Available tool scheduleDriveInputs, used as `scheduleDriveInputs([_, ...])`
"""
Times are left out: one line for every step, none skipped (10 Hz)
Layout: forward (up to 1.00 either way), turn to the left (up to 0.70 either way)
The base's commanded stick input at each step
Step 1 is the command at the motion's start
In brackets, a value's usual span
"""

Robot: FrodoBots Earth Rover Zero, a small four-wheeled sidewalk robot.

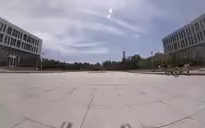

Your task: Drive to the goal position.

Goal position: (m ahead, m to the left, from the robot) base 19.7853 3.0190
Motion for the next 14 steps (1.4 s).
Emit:
scheduleDriveInputs([0.70, 0.03])
scheduleDriveInputs([0.70, 0.03])
scheduleDriveInputs([0.70, 0.03])
scheduleDriveInputs([0.70, 0.03])
scheduleDriveInputs([0.70, 0.03])
scheduleDriveInputs([0.70, 0.03])
scheduleDriveInputs([0.70, 0.03])
scheduleDriveInputs([0.70, 0.03])
scheduleDriveInputs([0.70, 0.03])
scheduleDriveInputs([0.70, 0.03])
scheduleDriveInputs([0.70, 0.03])
scheduleDriveInputs([0.70, 0.03])
scheduleDriveInputs([0.70, 0.03])
scheduleDriveInputs([0.70, 0.03])
